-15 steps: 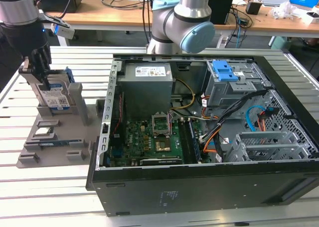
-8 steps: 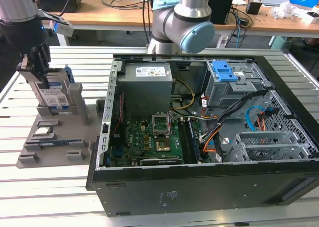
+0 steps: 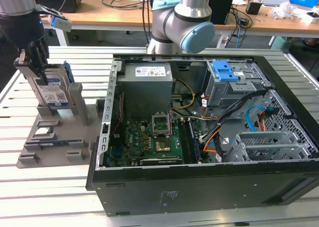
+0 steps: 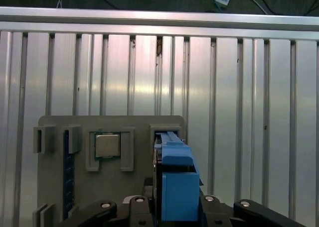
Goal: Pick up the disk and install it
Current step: 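Pick up the disk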
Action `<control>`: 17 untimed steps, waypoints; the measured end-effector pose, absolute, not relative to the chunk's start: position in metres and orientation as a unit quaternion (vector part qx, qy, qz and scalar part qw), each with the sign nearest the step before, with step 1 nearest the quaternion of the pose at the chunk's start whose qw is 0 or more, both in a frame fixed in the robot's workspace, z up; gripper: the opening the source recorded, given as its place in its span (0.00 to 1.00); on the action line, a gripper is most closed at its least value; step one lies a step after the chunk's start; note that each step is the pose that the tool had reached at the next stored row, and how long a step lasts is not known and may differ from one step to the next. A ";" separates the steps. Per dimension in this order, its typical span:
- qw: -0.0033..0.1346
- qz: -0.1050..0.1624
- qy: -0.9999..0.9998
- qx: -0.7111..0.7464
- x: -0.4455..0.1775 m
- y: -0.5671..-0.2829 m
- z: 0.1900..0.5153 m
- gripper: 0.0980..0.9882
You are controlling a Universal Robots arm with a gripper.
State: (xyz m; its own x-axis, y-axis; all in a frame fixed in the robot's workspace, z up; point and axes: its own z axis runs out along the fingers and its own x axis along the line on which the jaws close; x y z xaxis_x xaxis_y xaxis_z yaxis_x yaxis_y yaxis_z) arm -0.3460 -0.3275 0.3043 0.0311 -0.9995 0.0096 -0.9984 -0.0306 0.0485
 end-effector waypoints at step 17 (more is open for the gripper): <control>0.021 -0.013 -0.696 0.718 -0.346 -0.327 0.338 0.30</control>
